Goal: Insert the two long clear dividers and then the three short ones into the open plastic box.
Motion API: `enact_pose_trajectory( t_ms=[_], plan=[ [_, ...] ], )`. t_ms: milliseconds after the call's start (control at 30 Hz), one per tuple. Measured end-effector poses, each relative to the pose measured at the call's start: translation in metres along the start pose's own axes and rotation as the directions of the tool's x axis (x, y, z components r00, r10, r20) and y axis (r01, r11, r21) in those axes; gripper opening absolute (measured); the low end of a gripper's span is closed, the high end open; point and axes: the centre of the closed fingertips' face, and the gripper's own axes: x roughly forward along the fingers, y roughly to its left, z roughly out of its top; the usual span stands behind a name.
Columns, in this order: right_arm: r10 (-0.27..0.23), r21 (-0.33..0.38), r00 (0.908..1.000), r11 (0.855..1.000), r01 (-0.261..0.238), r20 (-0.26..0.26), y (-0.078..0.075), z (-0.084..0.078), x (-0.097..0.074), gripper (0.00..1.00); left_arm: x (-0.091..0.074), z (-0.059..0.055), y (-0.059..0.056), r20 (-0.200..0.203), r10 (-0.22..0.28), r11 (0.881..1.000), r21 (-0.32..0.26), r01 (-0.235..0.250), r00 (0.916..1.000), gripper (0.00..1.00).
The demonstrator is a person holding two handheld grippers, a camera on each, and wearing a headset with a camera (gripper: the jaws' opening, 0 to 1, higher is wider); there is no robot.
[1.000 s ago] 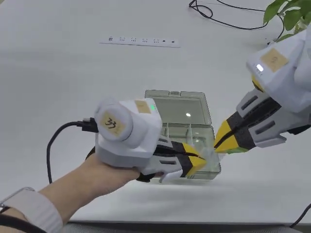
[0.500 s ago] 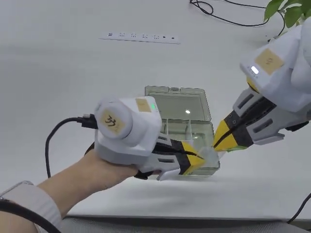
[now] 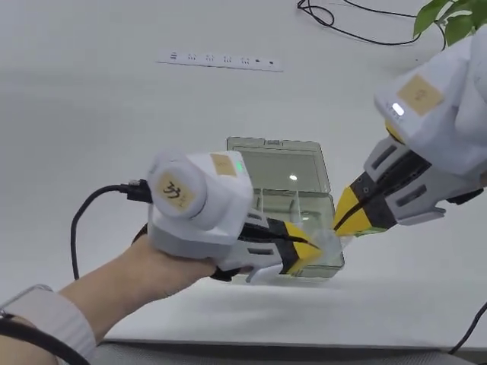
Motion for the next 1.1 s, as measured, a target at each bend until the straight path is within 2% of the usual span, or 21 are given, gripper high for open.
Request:
enact_pose_trajectory(
  t_ms=[133, 267, 333, 467, 633, 1100],
  plan=[
    [0.007, -0.026, 1.0000, 1.000, -0.007, -0.006, 0.0012, 0.0001, 0.0006, 0.02, 0.0005, -0.0007, -0.0003, -0.006, -0.002, 1.000, 0.013, 0.002, 1.0000, 0.00],
    [0.006, -0.011, 0.9999, 1.000, -0.006, 0.008, -0.0008, 0.0029, 0.0000, 0.03, 0.0001, 0.0008, 0.0000, -0.001, -0.003, 1.000, 0.016, 0.003, 1.0000, 0.00],
    [0.020, -0.011, 0.9998, 1.000, -0.020, 0.006, 0.0012, 0.0029, 0.0002, 0.05, 0.0002, 0.0015, 0.0002, 0.001, -0.003, 1.000, 0.019, 0.003, 1.0000, 0.00],
    [0.011, -0.021, 0.9999, 1.000, -0.011, -0.001, -0.0002, 0.0026, 0.0012, 0.04, 0.0006, 0.0030, -0.0002, 0.005, -0.006, 1.000, 0.022, 0.006, 1.0000, 0.00],
    [0.024, -0.009, 0.9997, 1.000, -0.024, -0.005, 0.0022, 0.0018, 0.0025, 0.03, 0.0014, 0.0018, -0.0013, 0.002, -0.008, 1.000, 0.024, 0.008, 1.0000, 0.00],
    [0.013, 0.023, 0.9999, 1.000, -0.013, -0.008, 0.0012, 0.0028, 0.0031, 0.02, 0.0010, 0.0007, 0.0022, 0.005, 0.017, 0.999, 0.027, -0.017, 0.9998, 0.00]
  ],
)
